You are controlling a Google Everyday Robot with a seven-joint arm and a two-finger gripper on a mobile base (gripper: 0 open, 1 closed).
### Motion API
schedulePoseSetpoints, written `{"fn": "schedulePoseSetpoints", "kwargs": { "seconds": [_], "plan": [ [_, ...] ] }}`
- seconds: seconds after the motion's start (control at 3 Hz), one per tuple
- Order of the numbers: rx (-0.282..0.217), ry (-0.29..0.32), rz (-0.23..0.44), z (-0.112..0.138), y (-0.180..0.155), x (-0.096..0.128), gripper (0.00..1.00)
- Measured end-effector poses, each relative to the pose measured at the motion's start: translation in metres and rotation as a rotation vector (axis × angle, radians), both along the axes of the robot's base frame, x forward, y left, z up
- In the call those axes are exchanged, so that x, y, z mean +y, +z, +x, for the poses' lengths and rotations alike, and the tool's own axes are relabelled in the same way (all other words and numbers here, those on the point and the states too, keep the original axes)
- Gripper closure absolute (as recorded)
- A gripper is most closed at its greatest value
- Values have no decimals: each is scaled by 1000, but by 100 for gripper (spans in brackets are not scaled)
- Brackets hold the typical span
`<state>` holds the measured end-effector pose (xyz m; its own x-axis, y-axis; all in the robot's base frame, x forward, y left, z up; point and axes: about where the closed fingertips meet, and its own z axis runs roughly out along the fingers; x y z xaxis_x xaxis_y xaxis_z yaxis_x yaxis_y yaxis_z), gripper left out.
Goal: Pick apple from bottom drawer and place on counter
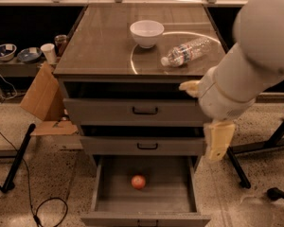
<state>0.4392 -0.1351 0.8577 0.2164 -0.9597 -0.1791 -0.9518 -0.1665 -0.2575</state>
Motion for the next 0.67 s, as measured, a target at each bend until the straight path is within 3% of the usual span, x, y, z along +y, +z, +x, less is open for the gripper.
{"fn": "schedulePoseSetpoints", "kwargs": {
  "seconds": [0.67],
  "plan": [
    [78, 310, -191, 4, -129, 63, 0]
  ]
}}
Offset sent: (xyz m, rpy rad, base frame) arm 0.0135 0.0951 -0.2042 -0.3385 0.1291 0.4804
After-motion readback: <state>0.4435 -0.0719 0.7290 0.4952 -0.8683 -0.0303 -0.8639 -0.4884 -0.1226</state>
